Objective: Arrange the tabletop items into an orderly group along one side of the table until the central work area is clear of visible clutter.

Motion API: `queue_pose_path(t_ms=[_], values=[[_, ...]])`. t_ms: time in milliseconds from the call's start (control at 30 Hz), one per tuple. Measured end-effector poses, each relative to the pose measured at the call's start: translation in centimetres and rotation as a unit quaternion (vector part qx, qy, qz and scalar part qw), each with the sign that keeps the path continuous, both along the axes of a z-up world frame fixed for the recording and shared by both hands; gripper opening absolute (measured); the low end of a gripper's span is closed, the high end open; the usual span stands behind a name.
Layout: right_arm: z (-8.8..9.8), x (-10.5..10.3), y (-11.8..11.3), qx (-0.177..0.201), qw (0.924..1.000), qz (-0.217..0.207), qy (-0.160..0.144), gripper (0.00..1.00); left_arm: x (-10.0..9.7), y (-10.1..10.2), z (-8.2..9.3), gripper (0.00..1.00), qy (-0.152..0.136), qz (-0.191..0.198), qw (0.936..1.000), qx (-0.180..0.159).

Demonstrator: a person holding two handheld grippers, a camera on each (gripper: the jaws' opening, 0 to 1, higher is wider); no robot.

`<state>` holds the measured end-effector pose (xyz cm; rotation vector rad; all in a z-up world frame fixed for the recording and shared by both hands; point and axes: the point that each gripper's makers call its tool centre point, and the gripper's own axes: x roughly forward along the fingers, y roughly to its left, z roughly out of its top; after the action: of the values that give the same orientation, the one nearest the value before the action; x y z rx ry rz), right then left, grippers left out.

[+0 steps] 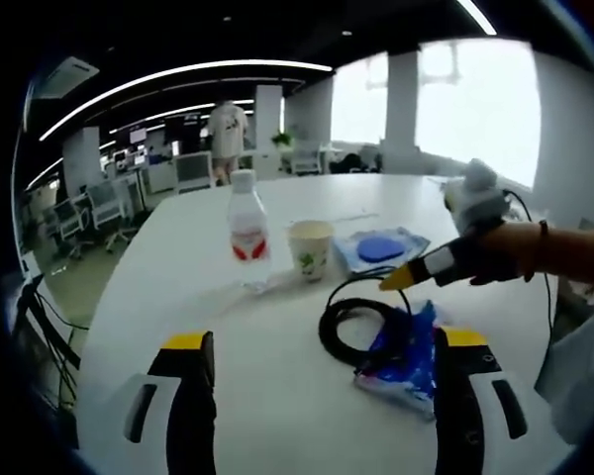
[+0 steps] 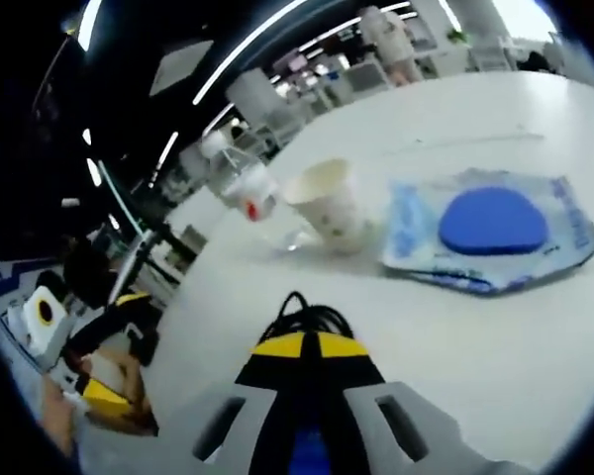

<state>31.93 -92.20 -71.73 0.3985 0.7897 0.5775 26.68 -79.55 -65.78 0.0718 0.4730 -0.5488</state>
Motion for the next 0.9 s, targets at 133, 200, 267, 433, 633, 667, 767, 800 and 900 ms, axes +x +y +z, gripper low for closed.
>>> queue_pose_path(t_ms=[133, 200, 267, 433, 633, 667, 767, 800, 900], values=[[1.0, -0.6, 0.8, 0.021, 0.9998, 0.007, -0.002, 0.00, -0.2, -0.1, -0.1, 0.91, 0.002, 0.002, 1.0000, -0.005], [1.5, -0.7, 1.2, 0.030, 0.9995, 0.010, -0.003, 0.00, -0.2, 0.0, -0.2, 0.91, 0.003, 0.000, 1.0000, -0.002], [2.0, -0.8, 1.6, 0.039, 0.9991, 0.015, -0.005, 0.00, -0.2, -0.1, -0.2, 0.91, 0.001, -0.001, 1.0000, -0.002], [3.8, -1.2, 2.8, 0.075, 0.9970, 0.022, -0.006, 0.00, -0.2, -0.1, 0.0, 0.91, -0.001, 0.001, 0.9999, -0.012], [6.1, -1.4, 3.7, 0.096, 0.9947, 0.030, -0.018, 0.00, -0.4, 0.0, -0.3, 0.90, 0.004, 0.000, 0.9999, -0.010], [6.3, -1.4, 3.7, 0.097, 0.9946, 0.030, -0.020, 0.00, -0.5, 0.0, -0.3, 0.90, 0.004, -0.001, 1.0000, -0.009], [7.2, -1.3, 3.6, 0.102, 0.9940, 0.030, -0.027, 0.00, -0.5, 0.1, -0.3, 0.90, 0.004, -0.001, 1.0000, -0.007], [7.6, -1.3, 3.5, 0.105, 0.9936, 0.029, -0.029, 0.00, -0.6, 0.1, -0.3, 0.90, 0.005, 0.000, 1.0000, -0.008], [8.4, -1.3, 3.3, 0.114, 0.9925, 0.027, -0.035, 0.00, -0.6, 0.2, -0.3, 0.90, 0.005, 0.000, 1.0000, -0.006]])
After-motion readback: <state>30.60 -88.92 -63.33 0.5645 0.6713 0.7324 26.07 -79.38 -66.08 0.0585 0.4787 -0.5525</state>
